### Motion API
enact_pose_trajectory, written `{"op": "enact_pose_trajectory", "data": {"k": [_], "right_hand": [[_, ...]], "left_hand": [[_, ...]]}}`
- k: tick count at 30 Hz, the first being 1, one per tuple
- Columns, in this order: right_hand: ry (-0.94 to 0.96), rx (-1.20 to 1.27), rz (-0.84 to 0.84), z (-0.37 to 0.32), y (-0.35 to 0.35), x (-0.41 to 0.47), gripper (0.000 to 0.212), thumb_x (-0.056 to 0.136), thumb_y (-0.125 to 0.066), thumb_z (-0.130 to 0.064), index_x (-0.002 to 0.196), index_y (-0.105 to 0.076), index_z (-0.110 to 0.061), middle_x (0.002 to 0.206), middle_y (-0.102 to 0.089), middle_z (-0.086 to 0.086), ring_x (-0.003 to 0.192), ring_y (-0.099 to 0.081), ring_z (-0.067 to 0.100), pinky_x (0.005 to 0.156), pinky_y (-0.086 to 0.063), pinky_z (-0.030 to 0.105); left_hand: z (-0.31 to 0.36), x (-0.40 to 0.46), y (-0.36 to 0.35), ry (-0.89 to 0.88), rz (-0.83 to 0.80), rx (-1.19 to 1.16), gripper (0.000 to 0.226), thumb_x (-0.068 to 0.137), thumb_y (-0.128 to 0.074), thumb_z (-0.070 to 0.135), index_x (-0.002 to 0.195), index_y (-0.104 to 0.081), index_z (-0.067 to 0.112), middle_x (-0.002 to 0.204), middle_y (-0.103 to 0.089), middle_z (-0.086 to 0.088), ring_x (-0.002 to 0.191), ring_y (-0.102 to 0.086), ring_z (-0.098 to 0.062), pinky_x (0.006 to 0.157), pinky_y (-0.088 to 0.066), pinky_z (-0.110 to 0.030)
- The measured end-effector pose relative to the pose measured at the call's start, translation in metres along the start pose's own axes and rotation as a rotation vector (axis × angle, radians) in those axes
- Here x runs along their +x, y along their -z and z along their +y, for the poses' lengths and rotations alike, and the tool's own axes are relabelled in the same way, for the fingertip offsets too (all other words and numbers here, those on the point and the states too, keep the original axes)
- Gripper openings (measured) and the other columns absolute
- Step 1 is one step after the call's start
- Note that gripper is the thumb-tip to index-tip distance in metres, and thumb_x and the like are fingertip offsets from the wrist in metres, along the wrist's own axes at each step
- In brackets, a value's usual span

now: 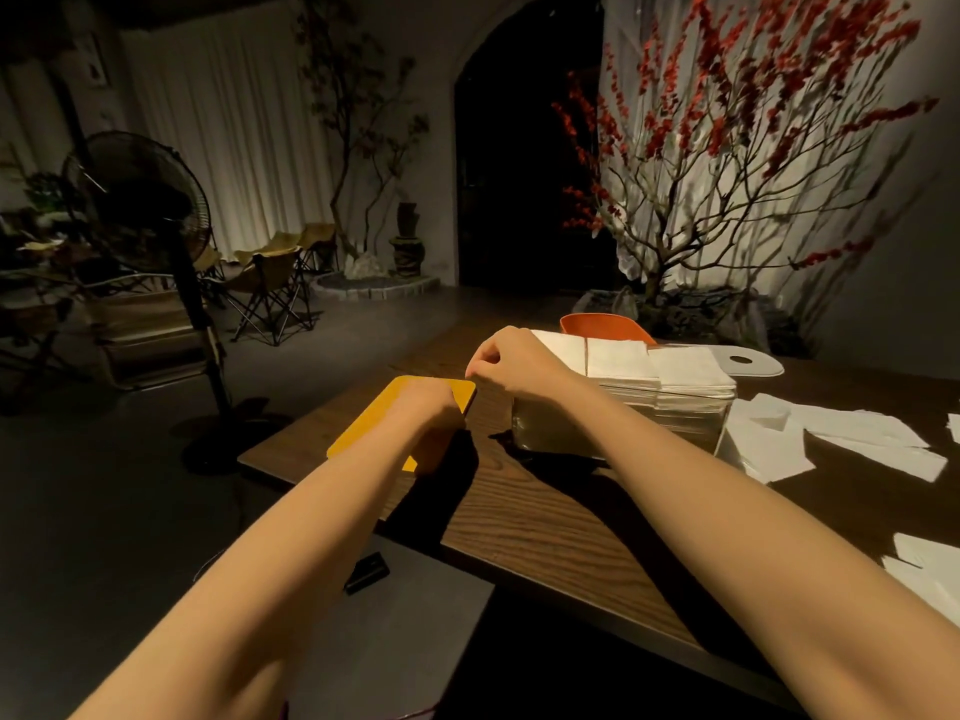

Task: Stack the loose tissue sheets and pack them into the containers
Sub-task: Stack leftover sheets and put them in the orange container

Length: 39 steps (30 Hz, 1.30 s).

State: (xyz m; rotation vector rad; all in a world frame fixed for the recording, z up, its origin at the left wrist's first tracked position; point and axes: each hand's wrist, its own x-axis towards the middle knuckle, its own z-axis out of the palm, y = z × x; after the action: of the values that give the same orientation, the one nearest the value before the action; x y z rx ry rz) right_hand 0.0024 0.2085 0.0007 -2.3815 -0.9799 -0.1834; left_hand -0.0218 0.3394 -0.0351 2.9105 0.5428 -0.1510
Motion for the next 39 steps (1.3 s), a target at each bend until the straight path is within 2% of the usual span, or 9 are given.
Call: {"op": "enact_pose_trajectory", "data": {"k": [3, 11, 15, 18, 20, 24, 29, 33, 39], "right_hand": [[-0.002, -0.005, 0.011, 0.003, -0.002, 0.001, 0.021, 0.095, -0.056, -0.019, 0.1, -0.074, -0.009, 0.106, -0.068, 0.008, 0.093, -0.063, 0.017, 0.077, -0.052, 0.024], [-0.019, 0.029, 0.02, 0.005, -0.002, 0.004, 0.02, 0.094, -0.056, -0.018, 0.099, -0.074, -0.009, 0.103, -0.069, 0.008, 0.09, -0.062, 0.016, 0.072, -0.05, 0.021], [-0.043, 0.05, 0.022, 0.005, -0.002, 0.004, 0.02, 0.095, -0.056, -0.019, 0.1, -0.074, -0.01, 0.102, -0.068, 0.007, 0.088, -0.062, 0.015, 0.069, -0.048, 0.018], [-0.066, 0.068, 0.075, 0.004, -0.001, 0.004, 0.02, 0.096, -0.055, -0.02, 0.099, -0.073, -0.011, 0.103, -0.067, 0.006, 0.087, -0.059, 0.012, 0.069, -0.046, 0.017], [-0.104, 0.062, 0.144, 0.004, -0.001, 0.004, 0.019, 0.096, -0.054, -0.019, 0.098, -0.072, -0.015, 0.104, -0.066, 0.005, 0.088, -0.059, 0.013, 0.075, -0.05, 0.022], [-0.18, 0.029, 0.26, 0.007, 0.004, 0.002, 0.018, 0.096, -0.052, -0.017, 0.099, -0.069, -0.02, 0.105, -0.065, 0.003, 0.097, -0.06, 0.019, 0.086, -0.054, 0.034], [-0.209, -0.078, 0.301, 0.015, 0.021, -0.004, 0.023, 0.095, -0.05, -0.016, 0.113, -0.065, -0.019, 0.122, -0.06, 0.006, 0.116, -0.05, 0.025, 0.095, -0.038, 0.037], [-0.263, -0.149, 0.335, 0.023, 0.037, -0.013, 0.032, 0.098, -0.046, -0.021, 0.128, -0.056, -0.017, 0.131, -0.053, 0.008, 0.122, -0.043, 0.026, 0.096, -0.032, 0.037], [-0.395, -0.182, 0.458, 0.035, 0.058, -0.029, 0.034, 0.096, -0.044, -0.027, 0.129, -0.046, -0.016, 0.135, -0.042, 0.012, 0.126, -0.033, 0.03, 0.101, -0.027, 0.041]], "left_hand": [[0.0, 0.006, -0.005, 0.038, -0.023, 0.031, 0.028, 0.094, -0.058, 0.039, 0.079, -0.054, 0.015, 0.078, -0.054, -0.002, 0.078, -0.052, -0.014, 0.072, -0.042, -0.027], [0.005, 0.017, -0.012, 0.04, 0.013, -0.005, 0.038, 0.098, -0.046, 0.041, 0.07, -0.051, 0.017, 0.072, -0.051, -0.001, 0.072, -0.053, -0.014, 0.066, -0.041, -0.024], [0.009, 0.02, -0.004, 0.011, 0.016, -0.097, 0.036, 0.101, -0.041, 0.041, 0.078, -0.052, 0.015, 0.079, -0.052, -0.002, 0.089, -0.052, -0.017, 0.08, -0.038, -0.028], [0.016, 0.015, 0.004, -0.022, 0.064, -0.077, 0.043, 0.102, -0.031, 0.042, 0.104, -0.057, 0.008, 0.103, -0.059, -0.009, 0.108, -0.052, -0.024, 0.106, -0.03, -0.041], [0.021, 0.012, 0.007, -0.047, 0.126, -0.06, 0.045, 0.103, -0.027, 0.041, 0.098, -0.057, 0.008, 0.106, -0.057, -0.011, 0.111, -0.05, -0.027, 0.113, -0.022, -0.045], [0.027, 0.01, 0.01, -0.111, 0.25, -0.126, 0.05, 0.105, -0.027, 0.037, 0.114, -0.057, -0.002, 0.108, -0.057, -0.017, 0.103, -0.055, -0.03, 0.094, -0.041, -0.038], [0.031, 0.013, 0.022, -0.148, 0.37, -0.271, 0.05, 0.101, -0.04, 0.042, 0.095, -0.06, -0.003, 0.085, -0.059, -0.015, 0.08, -0.058, -0.03, 0.065, -0.041, -0.036], [0.046, 0.002, 0.037, -0.243, 0.464, -0.194, 0.05, 0.101, -0.041, 0.042, 0.065, -0.047, 0.009, 0.063, -0.049, -0.005, 0.055, -0.044, -0.016, 0.048, -0.03, -0.028], [0.08, -0.011, 0.05, -0.45, 0.418, -0.073, 0.036, 0.099, -0.047, 0.041, 0.076, -0.053, 0.013, 0.077, -0.058, -0.01, 0.073, -0.055, -0.024, 0.065, -0.041, -0.032]]}}
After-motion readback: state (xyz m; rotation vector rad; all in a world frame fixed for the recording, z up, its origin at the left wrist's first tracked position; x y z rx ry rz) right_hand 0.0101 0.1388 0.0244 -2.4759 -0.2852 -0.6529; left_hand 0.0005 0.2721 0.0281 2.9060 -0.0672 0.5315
